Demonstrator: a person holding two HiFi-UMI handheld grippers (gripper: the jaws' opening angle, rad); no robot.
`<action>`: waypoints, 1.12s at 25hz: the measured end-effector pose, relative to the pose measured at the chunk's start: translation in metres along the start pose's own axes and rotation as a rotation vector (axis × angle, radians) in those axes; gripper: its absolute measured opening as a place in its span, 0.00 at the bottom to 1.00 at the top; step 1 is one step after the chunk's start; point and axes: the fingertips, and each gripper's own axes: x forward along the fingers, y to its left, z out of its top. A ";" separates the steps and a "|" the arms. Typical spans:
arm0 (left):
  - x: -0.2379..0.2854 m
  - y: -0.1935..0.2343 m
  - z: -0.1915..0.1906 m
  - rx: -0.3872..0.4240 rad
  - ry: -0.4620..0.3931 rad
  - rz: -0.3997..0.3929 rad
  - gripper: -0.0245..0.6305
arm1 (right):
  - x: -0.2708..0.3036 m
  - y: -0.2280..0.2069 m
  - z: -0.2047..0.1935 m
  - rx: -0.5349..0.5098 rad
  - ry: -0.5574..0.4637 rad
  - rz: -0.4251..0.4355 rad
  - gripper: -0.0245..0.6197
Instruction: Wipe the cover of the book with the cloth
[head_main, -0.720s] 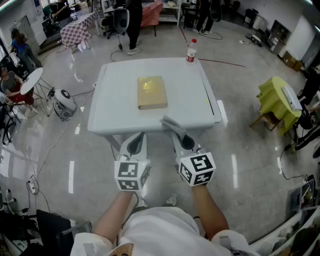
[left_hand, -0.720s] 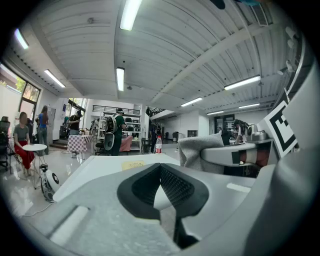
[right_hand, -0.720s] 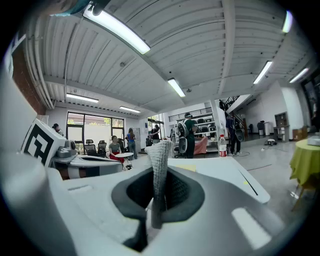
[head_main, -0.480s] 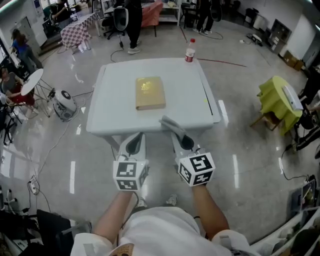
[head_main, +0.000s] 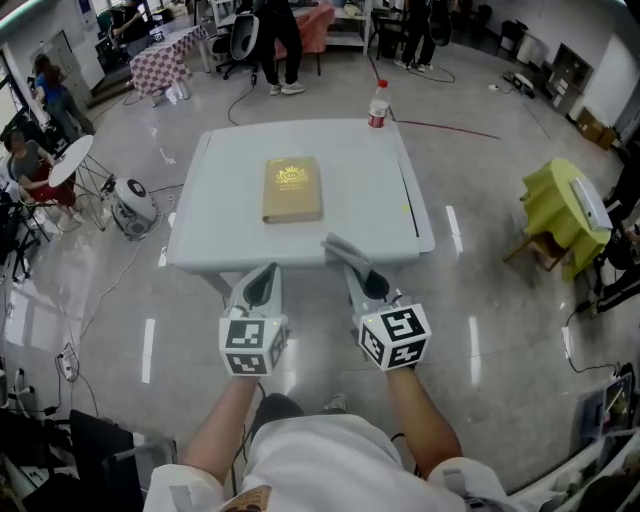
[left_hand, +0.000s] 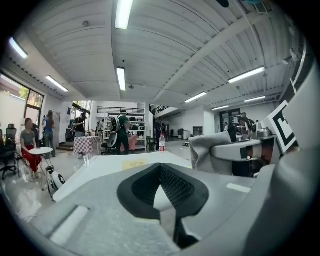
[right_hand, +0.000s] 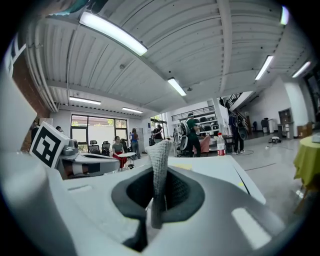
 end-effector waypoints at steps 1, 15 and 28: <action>0.002 -0.001 0.000 -0.002 0.000 0.005 0.05 | 0.001 -0.002 -0.001 -0.003 0.003 0.004 0.05; 0.076 0.031 -0.003 -0.050 0.019 -0.012 0.05 | 0.072 -0.038 -0.004 0.002 0.017 0.016 0.05; 0.192 0.120 -0.007 -0.077 0.091 -0.113 0.05 | 0.224 -0.075 0.004 -0.022 0.100 -0.055 0.05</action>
